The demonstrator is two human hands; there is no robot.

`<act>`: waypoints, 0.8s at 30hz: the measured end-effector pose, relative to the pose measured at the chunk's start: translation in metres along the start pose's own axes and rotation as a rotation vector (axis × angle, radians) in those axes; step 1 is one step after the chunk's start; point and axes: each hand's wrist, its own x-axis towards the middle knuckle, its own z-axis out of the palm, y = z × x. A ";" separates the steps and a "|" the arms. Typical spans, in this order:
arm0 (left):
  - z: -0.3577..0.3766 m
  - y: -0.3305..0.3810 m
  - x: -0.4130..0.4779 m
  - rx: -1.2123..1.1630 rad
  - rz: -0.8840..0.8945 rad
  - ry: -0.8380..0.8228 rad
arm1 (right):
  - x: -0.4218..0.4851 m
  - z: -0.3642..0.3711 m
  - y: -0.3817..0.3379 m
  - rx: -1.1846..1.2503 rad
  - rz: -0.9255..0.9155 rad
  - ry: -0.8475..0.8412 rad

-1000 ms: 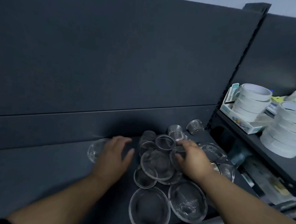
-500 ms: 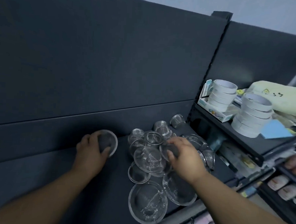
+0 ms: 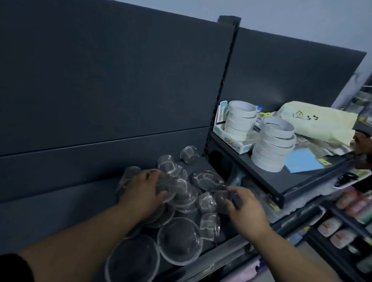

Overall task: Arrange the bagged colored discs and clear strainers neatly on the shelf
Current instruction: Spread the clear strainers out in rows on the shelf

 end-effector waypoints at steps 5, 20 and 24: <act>0.009 0.019 0.002 -0.014 -0.065 0.125 | 0.004 0.002 0.028 0.085 -0.048 -0.085; 0.059 0.111 -0.055 -0.179 -0.079 -0.161 | 0.035 0.001 0.060 0.137 -0.108 -0.295; 0.060 0.113 -0.048 -0.293 -0.178 -0.137 | 0.034 -0.001 0.062 0.145 -0.093 -0.303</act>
